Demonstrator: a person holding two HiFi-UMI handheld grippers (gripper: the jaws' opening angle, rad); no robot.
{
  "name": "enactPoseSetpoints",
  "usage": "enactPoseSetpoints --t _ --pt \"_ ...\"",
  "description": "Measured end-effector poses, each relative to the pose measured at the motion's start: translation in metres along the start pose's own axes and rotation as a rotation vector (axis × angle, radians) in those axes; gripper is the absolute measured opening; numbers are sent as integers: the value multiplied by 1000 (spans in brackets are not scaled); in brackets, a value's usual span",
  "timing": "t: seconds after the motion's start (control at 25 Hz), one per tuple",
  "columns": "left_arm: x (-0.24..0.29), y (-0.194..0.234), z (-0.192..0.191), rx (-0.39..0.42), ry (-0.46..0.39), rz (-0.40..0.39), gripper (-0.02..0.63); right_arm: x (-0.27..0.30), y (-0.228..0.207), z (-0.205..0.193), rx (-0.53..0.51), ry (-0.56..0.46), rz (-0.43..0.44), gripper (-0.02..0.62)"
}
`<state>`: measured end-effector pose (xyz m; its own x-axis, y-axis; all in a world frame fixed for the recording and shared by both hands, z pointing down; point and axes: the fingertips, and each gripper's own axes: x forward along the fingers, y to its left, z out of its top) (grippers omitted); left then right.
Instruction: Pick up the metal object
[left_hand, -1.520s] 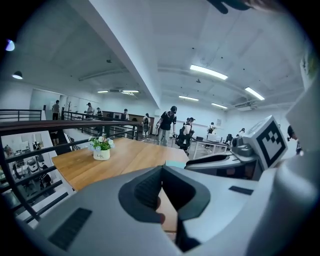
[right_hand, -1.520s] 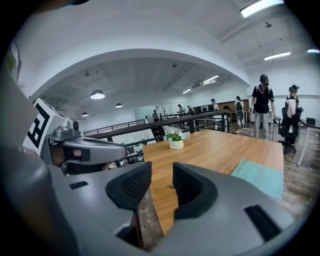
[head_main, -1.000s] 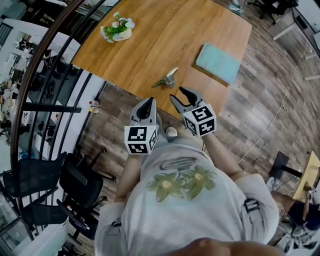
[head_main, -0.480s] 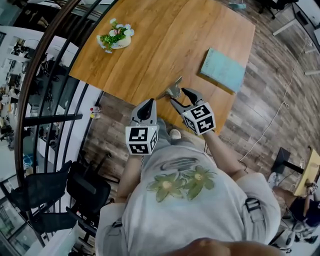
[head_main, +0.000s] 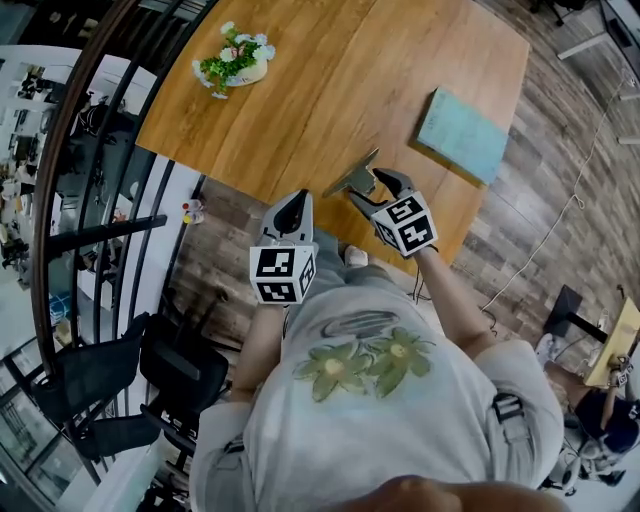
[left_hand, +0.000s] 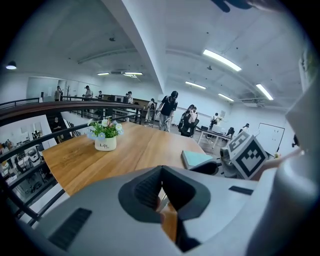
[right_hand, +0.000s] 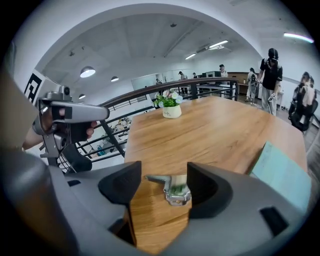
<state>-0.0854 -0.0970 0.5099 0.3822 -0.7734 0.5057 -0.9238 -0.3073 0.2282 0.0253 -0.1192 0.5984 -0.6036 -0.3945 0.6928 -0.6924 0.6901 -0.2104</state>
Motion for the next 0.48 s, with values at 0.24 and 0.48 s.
enactPoseSetpoints --t 0.24,0.48 --pt "8 5 -4 -5 24 -7 14 16 -5 -11 -13 56 -1 272" --pt "12 11 -8 -15 37 -5 14 29 -11 -29 -36 118 -19 276"
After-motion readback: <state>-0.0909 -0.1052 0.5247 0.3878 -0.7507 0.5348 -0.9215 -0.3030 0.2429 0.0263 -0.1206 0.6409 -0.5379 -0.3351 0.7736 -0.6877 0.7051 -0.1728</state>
